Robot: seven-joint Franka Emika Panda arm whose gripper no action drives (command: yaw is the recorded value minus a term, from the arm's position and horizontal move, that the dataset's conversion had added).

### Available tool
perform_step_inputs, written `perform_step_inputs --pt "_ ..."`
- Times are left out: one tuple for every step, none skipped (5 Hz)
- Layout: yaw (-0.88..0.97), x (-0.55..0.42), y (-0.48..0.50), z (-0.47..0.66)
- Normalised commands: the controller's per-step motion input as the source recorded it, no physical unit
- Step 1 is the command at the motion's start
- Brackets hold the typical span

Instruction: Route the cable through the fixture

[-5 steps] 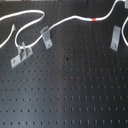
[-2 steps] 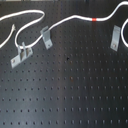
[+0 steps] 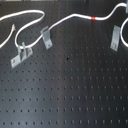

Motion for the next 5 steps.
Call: perform_step_inputs --pt "0.17 -0.085 0.02 0.0" --pt "0.01 0.079 0.265 -0.12" --pt "0.01 0.184 0.293 -0.14" --pt "0.0 0.151 0.134 -0.04" --pt "-0.02 -0.102 -0.322 0.12"
